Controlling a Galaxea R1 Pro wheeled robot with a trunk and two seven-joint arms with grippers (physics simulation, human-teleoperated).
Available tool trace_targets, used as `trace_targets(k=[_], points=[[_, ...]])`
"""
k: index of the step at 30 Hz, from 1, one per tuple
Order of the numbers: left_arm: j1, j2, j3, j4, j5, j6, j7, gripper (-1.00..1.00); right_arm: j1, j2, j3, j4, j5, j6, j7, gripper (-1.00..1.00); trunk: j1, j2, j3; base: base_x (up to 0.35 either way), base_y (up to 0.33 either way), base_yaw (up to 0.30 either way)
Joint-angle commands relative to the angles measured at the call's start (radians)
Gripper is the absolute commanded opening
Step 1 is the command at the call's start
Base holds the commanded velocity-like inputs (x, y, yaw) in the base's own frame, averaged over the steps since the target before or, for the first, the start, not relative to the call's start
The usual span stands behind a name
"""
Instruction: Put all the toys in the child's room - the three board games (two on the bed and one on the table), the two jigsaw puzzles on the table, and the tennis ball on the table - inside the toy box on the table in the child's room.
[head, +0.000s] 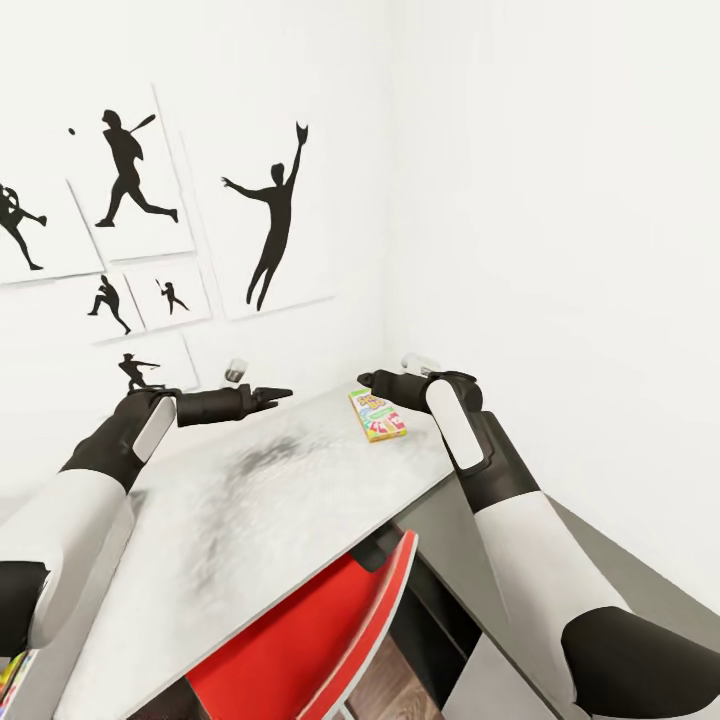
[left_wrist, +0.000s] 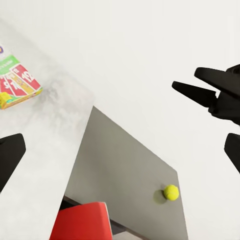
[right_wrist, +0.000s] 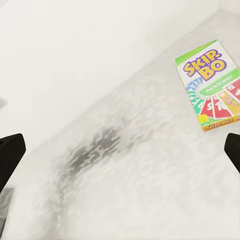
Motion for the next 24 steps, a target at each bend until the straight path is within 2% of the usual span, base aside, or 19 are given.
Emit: trace_targets(k=[1, 24], points=[[-0.001, 0.001, -0.004, 0.0, 0.006, 0.005, 0.001, 1.0, -0.001, 0.0, 0.001, -0.001, -0.01, 0.002, -0.01, 1.0, 0.001, -0.002, -0.002, 0.0, 0.0, 0.017], [0.001, 0.0, -0.004, 0.0, 0.005, 0.004, -0.001, 1.0, -0.001, 0.0, 0.002, -0.002, -0.01, 0.018, -0.012, 1.0, 0.001, -0.002, -0.018, 0.0, 0.0, 0.002]])
